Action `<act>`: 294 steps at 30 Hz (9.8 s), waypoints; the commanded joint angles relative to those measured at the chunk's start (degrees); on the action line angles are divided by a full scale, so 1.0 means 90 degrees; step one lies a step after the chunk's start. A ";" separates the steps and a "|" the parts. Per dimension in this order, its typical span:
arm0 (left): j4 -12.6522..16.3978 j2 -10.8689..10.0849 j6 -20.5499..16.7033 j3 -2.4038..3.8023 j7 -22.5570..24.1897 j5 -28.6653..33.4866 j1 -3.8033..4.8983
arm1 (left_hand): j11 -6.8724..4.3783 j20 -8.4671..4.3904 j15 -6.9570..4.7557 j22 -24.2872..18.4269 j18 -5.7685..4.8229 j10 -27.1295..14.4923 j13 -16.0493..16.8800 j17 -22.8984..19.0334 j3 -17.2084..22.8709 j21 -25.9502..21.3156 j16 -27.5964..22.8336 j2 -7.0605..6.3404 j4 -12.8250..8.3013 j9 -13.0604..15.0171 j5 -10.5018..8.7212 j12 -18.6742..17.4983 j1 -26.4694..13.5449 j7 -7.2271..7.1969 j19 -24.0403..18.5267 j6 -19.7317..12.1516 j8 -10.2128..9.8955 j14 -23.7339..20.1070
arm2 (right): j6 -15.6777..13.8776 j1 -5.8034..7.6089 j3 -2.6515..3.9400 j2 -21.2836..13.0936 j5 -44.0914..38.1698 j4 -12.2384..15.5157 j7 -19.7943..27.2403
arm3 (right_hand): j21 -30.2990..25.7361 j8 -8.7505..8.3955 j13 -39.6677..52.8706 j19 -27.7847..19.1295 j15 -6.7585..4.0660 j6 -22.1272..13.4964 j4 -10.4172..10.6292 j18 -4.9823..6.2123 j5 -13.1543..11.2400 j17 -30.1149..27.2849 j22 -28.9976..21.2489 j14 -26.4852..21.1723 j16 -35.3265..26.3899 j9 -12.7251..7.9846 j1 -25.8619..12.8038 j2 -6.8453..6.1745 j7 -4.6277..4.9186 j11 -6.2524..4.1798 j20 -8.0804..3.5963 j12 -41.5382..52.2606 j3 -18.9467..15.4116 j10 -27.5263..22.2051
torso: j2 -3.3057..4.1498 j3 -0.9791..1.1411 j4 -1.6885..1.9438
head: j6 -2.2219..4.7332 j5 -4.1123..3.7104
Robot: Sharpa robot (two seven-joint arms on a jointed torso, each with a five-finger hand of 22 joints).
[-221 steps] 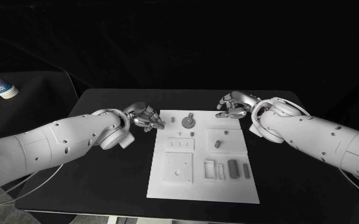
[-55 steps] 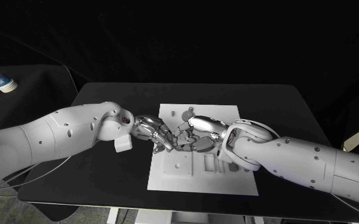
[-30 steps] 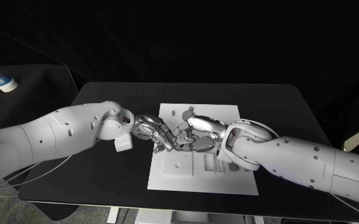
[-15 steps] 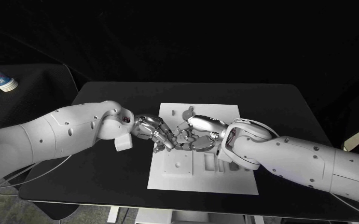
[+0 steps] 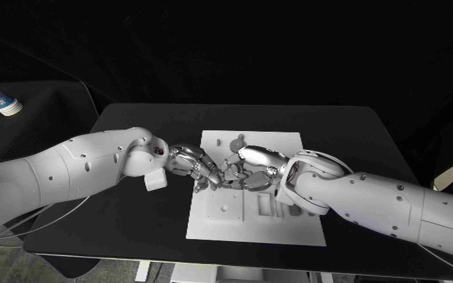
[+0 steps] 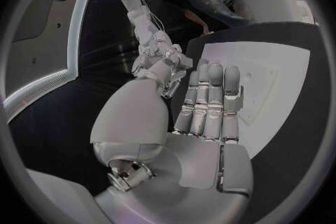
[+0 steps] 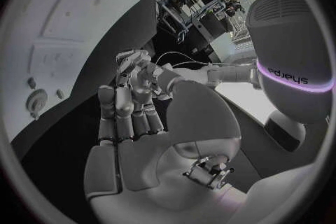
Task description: Assemble the parts on the task board
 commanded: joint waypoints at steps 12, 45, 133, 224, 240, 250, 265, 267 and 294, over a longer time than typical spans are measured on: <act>-0.0024 -0.0035 -0.0313 0.0002 -0.0088 0.0116 0.0011 | 0.0098 0.0001 0.0052 -0.0040 0.0042 -0.0419 0.0002 -0.0060 -0.0391 -0.0125 0.0012 -0.0226 0.0032 -0.0159 -0.0081 -0.0088 -0.0313 0.0147 -0.0214 -0.0755 -0.0024 -0.0264 | 0.0138 -0.0014 0.0000 -0.0166 0.0914 -0.0049 0.0052 | 0.0390 0.0212 -0.0011 0.0056 -0.0033 0.0538 0.0007 -0.0044 0.0026 -0.0015 -0.0011 0.0032 0.0023 0.0148 -0.0030 0.0084 0.0063 -0.0003 0.0013 0.0006 0.0051 0.0076 | 0.0001 0.0003 0.0000 | 0.0023 -0.0014; -0.0149 0.0611 -0.7051 -0.0004 0.3340 -0.3708 0.0070 | 0.0037 -0.0029 0.0032 -0.0046 0.0049 -0.0003 0.0269 -0.0194 -0.0259 -0.0159 0.0044 -0.0240 -0.0224 0.0092 -0.0166 0.0661 0.0680 0.0162 -0.0210 0.0354 0.0443 -0.0263 | 0.2807 -0.0004 0.0004 -0.0305 0.7635 -0.1565 -0.1357 | 0.0386 0.0241 -0.0031 0.0050 -0.0032 0.0598 0.0049 -0.0054 0.0023 -0.0031 -0.0020 0.0026 0.0006 0.0164 -0.0106 0.0124 0.0057 0.0003 0.0021 -0.0014 0.0065 0.0077 | -0.0001 -0.0009 0.0002 | 0.0463 -0.0369; 0.1081 0.0591 -0.6677 -0.0003 0.3436 -0.3377 0.0075 | -0.0614 -0.0392 -0.0791 0.0915 0.0665 0.0962 0.1991 0.1360 -0.1208 0.1887 0.3238 -0.0083 0.0150 0.0188 -0.0224 0.4109 0.1318 0.0010 0.1572 0.0706 0.0222 0.0965 | 0.4150 -0.0011 0.0265 -0.0153 0.7950 -0.1795 -0.1260 | 0.0344 0.0213 -0.0066 -0.0009 -0.0027 0.0556 0.0073 -0.0073 0.0026 -0.0062 -0.0049 -0.0040 -0.0046 0.0159 -0.0209 0.0200 0.0056 0.0026 0.0036 -0.0068 0.0098 0.0030 | 0.0000 0.0001 -0.0001 | 0.0623 -0.0438; 0.0987 0.0610 -0.6298 -0.0001 0.3272 -0.3479 0.0075 | -0.0662 -0.0349 -0.0864 0.1106 0.0818 0.0626 0.2331 0.1241 -0.0347 0.2233 0.4031 0.0500 0.0514 0.0324 -0.0208 0.4681 0.1589 0.0099 0.1437 0.1311 0.0432 0.0631 | 0.3991 -0.0011 0.0265 -0.0136 0.7812 -0.1806 -0.1273 | 0.0313 0.0078 -0.0103 -0.0079 0.0001 0.0334 0.0040 -0.0094 0.0018 -0.0089 -0.0080 -0.0119 -0.0088 0.0115 -0.0362 0.0136 0.0112 0.0054 0.0046 -0.0118 0.0092 -0.0037 | 0.0000 0.0004 -0.0001 | 0.0569 -0.0420; 0.0990 0.0614 -0.6268 -0.0001 0.3235 -0.3482 0.0076 | -0.0662 -0.0349 -0.0863 0.1109 0.0819 0.0622 0.2333 0.1238 -0.0334 0.2238 0.4039 0.0479 0.0515 0.0328 -0.0211 0.4685 0.1591 0.0102 0.1431 0.1331 0.0439 0.0626 | 0.3821 -0.0011 0.0265 -0.0133 0.7758 -0.1778 -0.1122 | 0.0325 0.0147 -0.0112 -0.0079 0.0009 0.0462 0.0039 -0.0092 0.0026 -0.0092 -0.0087 -0.0118 -0.0077 0.0155 -0.0381 0.0279 0.0075 0.0059 0.0043 -0.0113 0.0167 -0.0040 | 0.0001 0.0003 0.0001 | 0.0548 -0.0432; 0.0992 0.0611 -0.6218 -0.0001 0.3207 -0.3485 0.0076 | -0.0661 -0.0348 -0.0863 0.1110 0.0819 0.0620 0.2333 0.1237 -0.0329 0.2239 0.4042 0.0471 0.0515 0.0328 -0.0211 0.4685 0.1591 0.0104 0.1429 0.1334 0.0439 0.0623 | 0.3737 -0.0011 0.0265 -0.0129 0.7728 -0.1791 -0.1071 | 0.0328 0.0159 -0.0112 -0.0076 0.0009 0.0482 0.0036 -0.0091 0.0026 -0.0092 -0.0086 -0.0115 -0.0073 0.0161 -0.0382 0.0289 0.0071 0.0059 0.0042 -0.0111 0.0174 -0.0037 | 0.0001 0.0003 0.0001 | 0.0536 -0.0436; 0.0990 0.0619 -0.6085 -0.0001 0.3182 -0.3531 0.0076 | -0.0658 -0.0346 -0.0859 0.1112 0.0818 0.0601 0.2332 0.1227 -0.0276 0.2241 0.4050 0.0496 0.0534 0.0331 -0.0206 0.4684 0.1599 0.0107 0.1413 0.1352 0.0441 0.0604 | 0.3650 -0.0011 0.0265 -0.0110 0.7635 -0.1827 -0.1052 | 0.0331 0.0168 -0.0112 -0.0075 0.0009 0.0497 0.0031 -0.0090 0.0025 -0.0092 -0.0086 -0.0113 -0.0070 0.0167 -0.0382 0.0296 0.0068 0.0059 0.0041 -0.0109 0.0179 -0.0035 | 0.0000 0.0001 0.0002 | 0.0495 -0.0439; 0.0989 0.0621 -0.6078 -0.0001 0.3180 -0.3538 0.0076 | -0.0656 -0.0345 -0.0858 0.1112 0.0818 0.0595 0.2332 0.1224 -0.0260 0.2240 0.4052 0.0506 0.0540 0.0332 -0.0205 0.4683 0.1601 0.0107 0.1408 0.1357 0.0441 0.0598 | 0.3651 -0.0011 0.0265 -0.0109 0.7631 -0.1828 -0.1051 | 0.0331 0.0168 -0.0112 -0.0075 0.0009 0.0498 0.0030 -0.0090 0.0025 -0.0092 -0.0086 -0.0113 -0.0070 0.0167 -0.0382 0.0297 0.0068 0.0059 0.0041 -0.0109 0.0180 -0.0035 | 0.0001 0.0001 0.0002 | 0.0491 -0.0437; 0.0861 0.0595 -0.6380 0.0001 0.2614 -0.3656 0.0078 | -0.0652 -0.0337 -0.0852 0.1134 0.0814 0.0601 0.2341 0.1190 -0.0132 0.2280 0.4118 0.0438 0.0601 0.0372 -0.0217 0.4716 0.1563 0.0080 0.1376 0.1528 0.0510 0.0573 | 0.3257 -0.0011 0.0265 -0.0200 0.7352 -0.1874 -0.1236 | -0.0017 -0.0431 -0.0491 -0.0899 0.0330 -0.0932 0.0071 -0.0330 0.0007 -0.0247 -0.0331 -0.1072 -0.0455 -0.0063 -0.1355 -0.0549 0.0251 0.0376 0.0143 -0.0707 -0.0590 -0.1022 | -0.0001 0.0005 0.0000 | 0.0480 -0.0422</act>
